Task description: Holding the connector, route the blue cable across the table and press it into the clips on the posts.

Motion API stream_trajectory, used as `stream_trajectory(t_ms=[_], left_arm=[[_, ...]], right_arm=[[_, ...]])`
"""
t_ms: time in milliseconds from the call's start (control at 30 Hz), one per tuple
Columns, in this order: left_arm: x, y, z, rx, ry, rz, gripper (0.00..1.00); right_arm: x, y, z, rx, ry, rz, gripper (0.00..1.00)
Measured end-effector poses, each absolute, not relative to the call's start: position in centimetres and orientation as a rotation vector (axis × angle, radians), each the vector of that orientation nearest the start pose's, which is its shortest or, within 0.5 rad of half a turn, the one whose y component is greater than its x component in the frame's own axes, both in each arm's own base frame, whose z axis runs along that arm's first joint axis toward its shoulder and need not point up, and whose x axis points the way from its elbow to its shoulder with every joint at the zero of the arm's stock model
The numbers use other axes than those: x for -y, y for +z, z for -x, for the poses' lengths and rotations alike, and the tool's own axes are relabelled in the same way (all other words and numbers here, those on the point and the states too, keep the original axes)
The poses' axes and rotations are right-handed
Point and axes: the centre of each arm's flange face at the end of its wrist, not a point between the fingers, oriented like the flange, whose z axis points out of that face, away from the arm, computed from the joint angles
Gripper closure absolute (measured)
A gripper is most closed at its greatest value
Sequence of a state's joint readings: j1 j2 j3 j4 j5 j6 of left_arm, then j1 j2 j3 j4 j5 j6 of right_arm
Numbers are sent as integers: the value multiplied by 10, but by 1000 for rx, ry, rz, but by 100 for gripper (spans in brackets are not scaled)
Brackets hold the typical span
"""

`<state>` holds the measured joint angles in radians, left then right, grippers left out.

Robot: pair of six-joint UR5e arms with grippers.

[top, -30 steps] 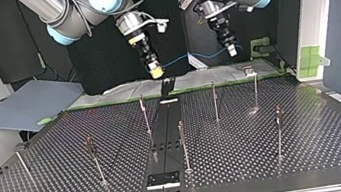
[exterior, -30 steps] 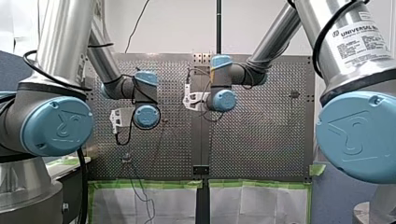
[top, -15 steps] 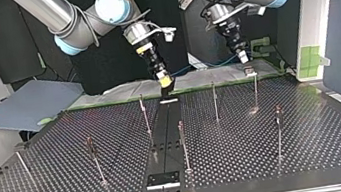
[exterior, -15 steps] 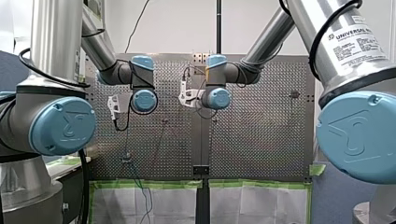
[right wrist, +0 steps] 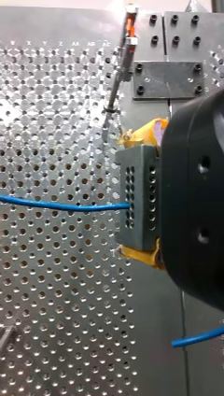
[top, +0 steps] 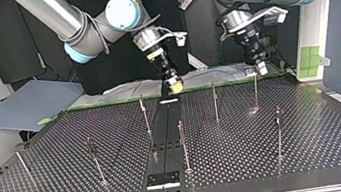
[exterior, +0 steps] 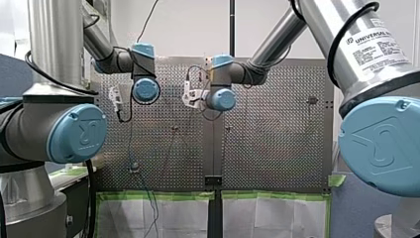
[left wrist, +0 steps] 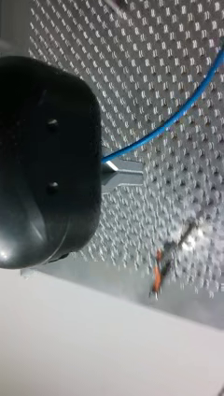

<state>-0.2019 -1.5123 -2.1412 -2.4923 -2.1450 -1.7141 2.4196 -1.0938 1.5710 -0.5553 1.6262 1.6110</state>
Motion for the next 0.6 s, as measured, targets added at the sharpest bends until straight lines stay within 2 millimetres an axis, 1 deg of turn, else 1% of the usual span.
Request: stream_trajectory(t_ms=[300,467,600], left_arm=[[132,353,-395,-1296,149,487,100],[124,376,-393,-1234,134,496,100],[123,391,-391,-1197,108,481,100]], right_arm=[[336,290,-589,712,1877,-1688,100],[336,298,-599,702,1887,-1694,100],[335,304,-608,691,1895,-1706,100]])
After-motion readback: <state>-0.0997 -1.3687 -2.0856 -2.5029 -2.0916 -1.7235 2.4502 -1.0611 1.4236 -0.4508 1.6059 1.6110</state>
